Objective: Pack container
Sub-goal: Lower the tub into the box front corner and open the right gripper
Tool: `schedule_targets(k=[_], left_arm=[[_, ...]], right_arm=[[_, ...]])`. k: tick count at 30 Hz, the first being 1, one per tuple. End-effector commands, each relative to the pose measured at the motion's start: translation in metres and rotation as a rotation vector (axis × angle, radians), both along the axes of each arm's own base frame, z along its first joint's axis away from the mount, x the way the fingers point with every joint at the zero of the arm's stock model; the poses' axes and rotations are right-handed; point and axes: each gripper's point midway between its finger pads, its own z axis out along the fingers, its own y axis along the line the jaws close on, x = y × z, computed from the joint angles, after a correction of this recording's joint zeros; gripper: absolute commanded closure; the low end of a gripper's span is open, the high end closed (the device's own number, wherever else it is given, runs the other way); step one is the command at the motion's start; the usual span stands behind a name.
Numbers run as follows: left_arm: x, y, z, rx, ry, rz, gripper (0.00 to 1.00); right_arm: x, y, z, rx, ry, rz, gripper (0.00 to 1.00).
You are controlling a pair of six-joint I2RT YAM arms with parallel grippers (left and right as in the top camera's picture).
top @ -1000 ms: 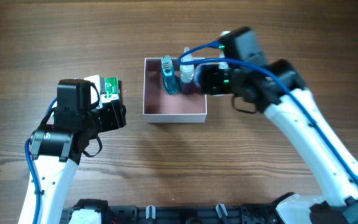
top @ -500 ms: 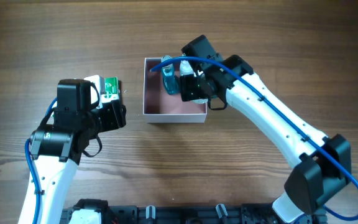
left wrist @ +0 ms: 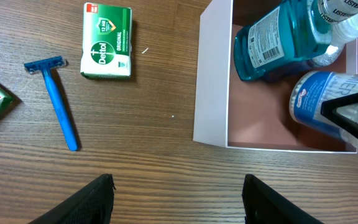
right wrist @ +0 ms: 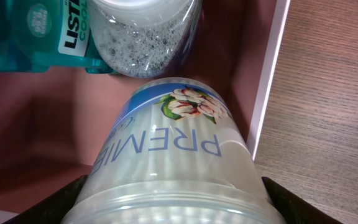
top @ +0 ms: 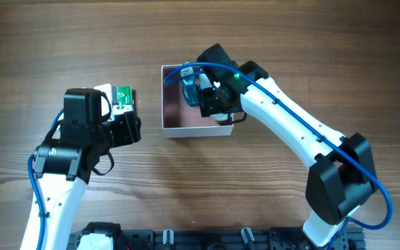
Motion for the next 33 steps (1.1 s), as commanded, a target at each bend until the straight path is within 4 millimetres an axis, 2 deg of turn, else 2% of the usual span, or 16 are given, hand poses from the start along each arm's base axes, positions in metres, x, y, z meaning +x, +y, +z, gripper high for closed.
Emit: schedule_targets(k=[1, 4, 6, 9, 10, 13, 14, 16, 19, 21, 23, 24, 29, 33], left_arm=[[0.0037, -0.0007, 0.0067, 0.004, -0.016, -0.004, 0.33], [0.0037, -0.0007, 0.0067, 0.004, -0.016, -0.004, 0.33], [0.0037, -0.0007, 0.0067, 0.004, -0.016, -0.004, 0.33], [0.0036, -0.0007, 0.0067, 0.004, -0.016, -0.004, 0.33], [0.0036, -0.0007, 0.0067, 0.004, -0.016, -0.004, 0.33], [0.0036, -0.0007, 0.0067, 0.004, -0.016, -0.004, 0.34], [0.0036, -0.0007, 0.0067, 0.004, -0.016, -0.004, 0.34], [0.0035, -0.0007, 0.0066, 0.004, -0.016, -0.004, 0.34], [0.0031, -0.0007, 0.0063, 0.004, -0.013, -0.004, 0.34], [0.0028, -0.0006, 0.0061, 0.005, -0.012, -0.004, 0.34], [0.0029, -0.0007, 0.0062, 0.004, -0.013, -0.004, 0.34], [0.0028, -0.0006, 0.0061, 0.005, -0.012, -0.004, 0.34], [0.0029, -0.0007, 0.0062, 0.004, -0.013, -0.004, 0.34], [0.0029, -0.0007, 0.0062, 0.004, -0.013, -0.004, 0.34]], right_arm=[[0.0013, -0.0014, -0.0047, -0.015, 0.003, -0.013, 0.96], [0.0, -0.0021, -0.0051, -0.019, 0.008, -0.01, 0.92], [-0.0008, -0.0012, -0.0053, -0.015, 0.012, -0.002, 0.78], [-0.0011, -0.0006, -0.0053, -0.013, 0.014, 0.001, 0.65], [-0.0011, -0.0005, -0.0052, -0.012, 0.013, 0.0, 0.54], [-0.0012, -0.0006, -0.0053, -0.013, 0.014, 0.0, 0.5], [-0.0013, -0.0007, -0.0053, -0.013, 0.014, 0.001, 0.38], [-0.0014, -0.0008, -0.0054, -0.014, 0.015, 0.002, 0.37], [-0.0015, -0.0006, -0.0054, -0.012, 0.015, 0.002, 0.27], [-0.0016, -0.0002, -0.0054, -0.01, 0.016, 0.001, 0.25], [-0.0017, -0.0002, -0.0054, -0.01, 0.016, 0.002, 0.18], [-0.0016, -0.0002, -0.0054, -0.01, 0.016, 0.002, 0.12], [-0.0018, -0.0003, -0.0054, -0.011, 0.017, 0.002, 0.07], [-0.0018, -0.0003, -0.0054, -0.011, 0.017, 0.002, 0.07]])
